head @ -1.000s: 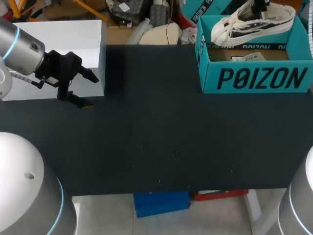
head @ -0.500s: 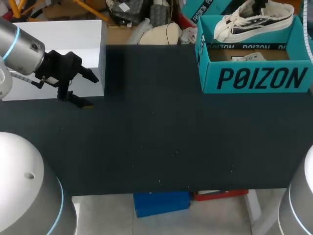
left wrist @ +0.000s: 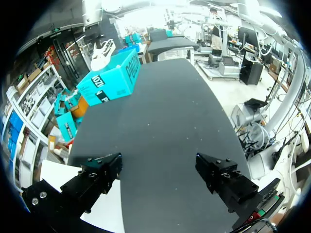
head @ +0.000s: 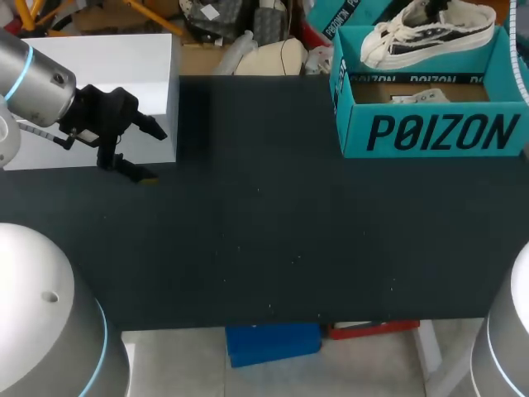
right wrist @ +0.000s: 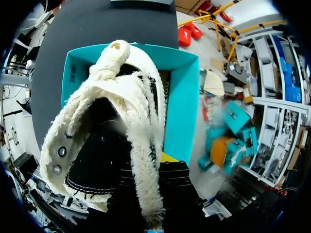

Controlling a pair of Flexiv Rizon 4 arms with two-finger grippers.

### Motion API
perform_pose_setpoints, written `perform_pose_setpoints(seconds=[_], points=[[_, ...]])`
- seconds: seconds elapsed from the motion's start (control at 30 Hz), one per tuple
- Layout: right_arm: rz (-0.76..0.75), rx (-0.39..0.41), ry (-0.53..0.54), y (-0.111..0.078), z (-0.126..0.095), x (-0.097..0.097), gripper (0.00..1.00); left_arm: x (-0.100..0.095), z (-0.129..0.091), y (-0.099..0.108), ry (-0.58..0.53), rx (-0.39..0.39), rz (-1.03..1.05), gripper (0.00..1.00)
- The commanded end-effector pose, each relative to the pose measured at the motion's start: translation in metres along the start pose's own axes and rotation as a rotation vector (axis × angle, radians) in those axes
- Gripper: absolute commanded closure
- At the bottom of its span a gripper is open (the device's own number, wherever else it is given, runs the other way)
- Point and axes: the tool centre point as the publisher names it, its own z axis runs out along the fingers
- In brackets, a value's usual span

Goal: Take the shoe out of the shoebox, open the shoe tongue, remove and reinsert the insole, then place the shoe into the shoebox

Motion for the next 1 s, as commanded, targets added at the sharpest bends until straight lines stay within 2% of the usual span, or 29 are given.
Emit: perform_pose_setpoints(seconds=[0.03,0.5,1.0], points=[[0.017,-0.014,0.0,0.0,0.008,-0.01,1.0,0.001,0.002,0.001,-0.005,0.0,0.001,0.0],[0.101,-0.065,0.006,0.004,0.032,-0.031,1.0,0.001,0.002,0.001,-0.005,0.0,0.001,0.0],[0.105,-0.089,0.021,0.001,0.074,-0.025,1.0,0.001,0.002,0.001,-0.005,0.0,0.001,0.0]])
